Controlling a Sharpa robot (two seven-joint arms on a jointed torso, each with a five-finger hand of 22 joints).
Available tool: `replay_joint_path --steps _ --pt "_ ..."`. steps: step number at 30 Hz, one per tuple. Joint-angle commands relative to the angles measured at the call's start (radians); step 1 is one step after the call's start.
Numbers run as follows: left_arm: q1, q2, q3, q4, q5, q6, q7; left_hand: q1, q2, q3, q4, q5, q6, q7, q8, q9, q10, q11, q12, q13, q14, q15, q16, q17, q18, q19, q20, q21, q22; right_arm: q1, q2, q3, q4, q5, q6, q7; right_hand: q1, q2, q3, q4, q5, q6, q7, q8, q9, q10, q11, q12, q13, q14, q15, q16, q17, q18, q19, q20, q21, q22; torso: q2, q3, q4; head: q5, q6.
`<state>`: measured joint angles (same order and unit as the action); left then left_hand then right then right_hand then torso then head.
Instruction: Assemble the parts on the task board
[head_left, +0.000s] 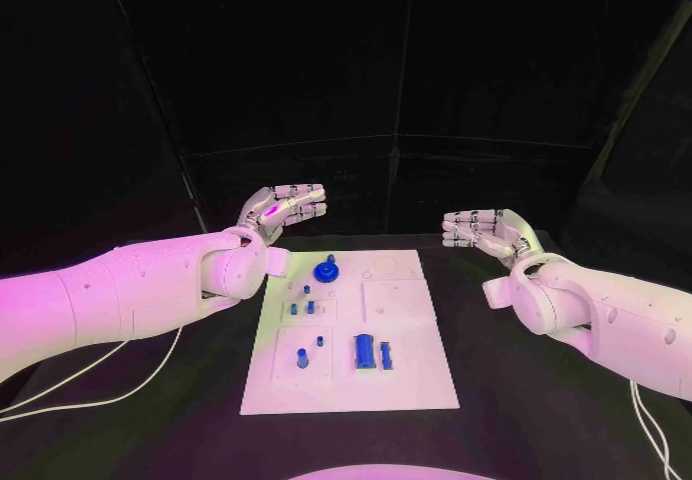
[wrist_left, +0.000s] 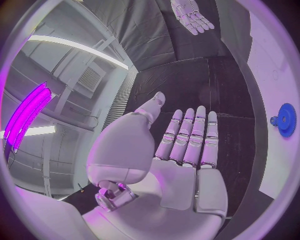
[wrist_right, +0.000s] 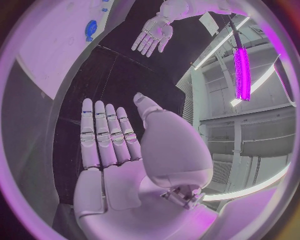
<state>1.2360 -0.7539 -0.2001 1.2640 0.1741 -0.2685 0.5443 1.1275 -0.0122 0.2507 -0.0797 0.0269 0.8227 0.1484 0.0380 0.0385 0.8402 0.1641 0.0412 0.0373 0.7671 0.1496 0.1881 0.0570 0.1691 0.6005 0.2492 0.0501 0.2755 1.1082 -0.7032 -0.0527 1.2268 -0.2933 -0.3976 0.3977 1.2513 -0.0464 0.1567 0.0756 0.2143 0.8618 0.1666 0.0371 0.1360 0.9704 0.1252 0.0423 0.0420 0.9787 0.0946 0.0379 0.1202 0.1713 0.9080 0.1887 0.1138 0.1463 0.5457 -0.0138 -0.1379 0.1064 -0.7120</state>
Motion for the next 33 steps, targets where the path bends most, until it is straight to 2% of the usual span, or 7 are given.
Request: replay_joint_path --steps 1,10,12,13,15,17,33 --pt "-0.007 -0.001 0.01 0.017 -0.012 -0.027 0.0 -0.35 0.012 -0.078 0.08 -0.027 -0.255 -0.046 -0.038 -0.039 -0.261 -0.051 -0.041 -0.037 -0.238 -0.047 -0.059 -0.057 -0.052 -0.186 -0.077 -0.05 -0.086 -0.003 -0.005 0.004 0.024 0.022 -0.031 0.009 -0.386 0.046 -0.048 -0.076 -0.066 -0.266 -0.051 -0.037 -0.042 -0.299 -0.039 -0.042 -0.042 -0.302 -0.095 -0.038 -0.037 -0.051 -0.28 -0.058 -0.036 -0.045 0.0 0.0011 0.0147 -0.011 0.011" --pt "-0.079 -0.011 0.087 0.134 -0.077 -0.219 -0.01 -0.59 0.012 -0.131 0.08 -0.027 -0.431 -0.078 -0.038 -0.039 -0.44 -0.086 -0.041 -0.037 -0.402 -0.078 -0.098 -0.057 -0.079 -0.314 -0.131 -0.05 -0.144 -0.033 -0.045 0.031 0.201 0.172 -0.22 0.072 -0.652 0.046 -0.083 -0.076 -0.112 -0.449 -0.087 -0.037 -0.136 -0.506 -0.125 -0.042 -0.042 -0.511 -0.095 -0.038 -0.12 -0.079 -0.474 -0.098 -0.114 -0.076 -0.001 0.01 0.1007 -0.078 0.081" --pt "-0.103 -0.014 0.111 0.171 -0.098 -0.28 -0.013 -0.631 0.012 -0.139 0.08 -0.027 -0.461 -0.148 -0.038 -0.039 -0.47 -0.092 -0.041 -0.037 -0.429 -0.15 -0.105 -0.057 -0.088 -0.336 -0.14 -0.05 -0.154 -0.041 -0.054 0.037 0.243 0.208 -0.265 0.087 -0.697 0.046 -0.157 -0.076 -0.12 -0.481 -0.093 -0.037 -0.136 -0.541 -0.125 -0.042 -0.042 -0.546 -0.095 -0.038 -0.12 -0.09 -0.507 -0.105 -0.114 -0.146 -0.001 0.0115 0.1158 -0.089 0.094" --pt "-0.113 -0.016 0.123 0.189 -0.108 -0.309 -0.014 -0.652 0.012 -0.145 0.08 -0.027 -0.475 -0.148 -0.038 -0.039 -0.486 -0.164 -0.041 -0.037 -0.443 -0.15 -0.108 -0.057 -0.088 -0.347 -0.144 -0.05 -0.159 -0.044 -0.058 0.04 0.261 0.223 -0.285 0.093 -0.718 0.046 -0.157 -0.076 -0.123 -0.496 -0.096 -0.037 -0.136 -0.558 -0.125 -0.042 -0.042 -0.563 -0.095 -0.038 -0.12 -0.09 -0.522 -0.108 -0.114 -0.146 -0.001 0.0122 0.122 -0.094 0.099" --pt "-0.133 -0.019 0.144 0.221 -0.126 -0.362 -0.017 -0.689 0.012 -0.152 0.08 -0.027 -0.503 -0.148 -0.038 -0.039 -0.513 -0.164 -0.041 -0.037 -0.469 -0.15 -0.115 -0.057 -0.089 -0.367 -0.152 -0.05 -0.168 -0.049 -0.066 0.045 0.293 0.251 -0.319 0.105 -0.762 0.046 -0.157 -0.076 -0.131 -0.526 -0.167 -0.037 -0.136 -0.592 -0.125 -0.042 -0.042 -0.597 -0.095 -0.038 -0.12 -0.09 -0.554 -0.115 -0.114 -0.146 -0.001 0.0131 0.1314 -0.101 0.107" --pt "-0.153 -0.022 0.166 0.253 -0.145 -0.415 -0.02 -0.729 0.012 -0.162 0.08 -0.027 -0.532 -0.148 -0.038 -0.039 -0.544 -0.164 -0.041 -0.037 -0.497 -0.15 -0.188 -0.057 -0.169 -0.389 -0.161 -0.05 -0.178 -0.054 -0.072 0.049 0.322 0.275 -0.35 0.115 -0.807 0.046 -0.157 -0.076 -0.139 -0.556 -0.167 -0.037 -0.136 -0.627 -0.125 -0.042 -0.042 -0.632 -0.095 -0.038 -0.12 -0.101 -0.586 -0.189 -0.114 -0.146 -0.002 0.0137 0.1373 -0.106 0.112" --pt "-0.186 -0.026 0.2 0.306 -0.174 -0.501 -0.024 -0.923 0.012 -0.251 0.08 -0.027 -0.674 -0.148 -0.038 -0.039 -0.688 -0.164 -0.041 -0.037 -0.628 -0.15 -0.188 -0.057 -0.169 -0.491 -0.249 -0.05 -0.276 -0.058 -0.077 0.053 0.343 0.293 -0.372 0.122 -1.021 0.046 -0.157 -0.076 -0.214 -0.704 -0.167 -0.037 -0.136 -0.792 -0.125 -0.042 -0.042 -0.799 -0.095 -0.038 -0.12 -0.171 -0.741 -0.189 -0.114 -0.146 -0.002 0.0138 0.1379 -0.106 0.112"
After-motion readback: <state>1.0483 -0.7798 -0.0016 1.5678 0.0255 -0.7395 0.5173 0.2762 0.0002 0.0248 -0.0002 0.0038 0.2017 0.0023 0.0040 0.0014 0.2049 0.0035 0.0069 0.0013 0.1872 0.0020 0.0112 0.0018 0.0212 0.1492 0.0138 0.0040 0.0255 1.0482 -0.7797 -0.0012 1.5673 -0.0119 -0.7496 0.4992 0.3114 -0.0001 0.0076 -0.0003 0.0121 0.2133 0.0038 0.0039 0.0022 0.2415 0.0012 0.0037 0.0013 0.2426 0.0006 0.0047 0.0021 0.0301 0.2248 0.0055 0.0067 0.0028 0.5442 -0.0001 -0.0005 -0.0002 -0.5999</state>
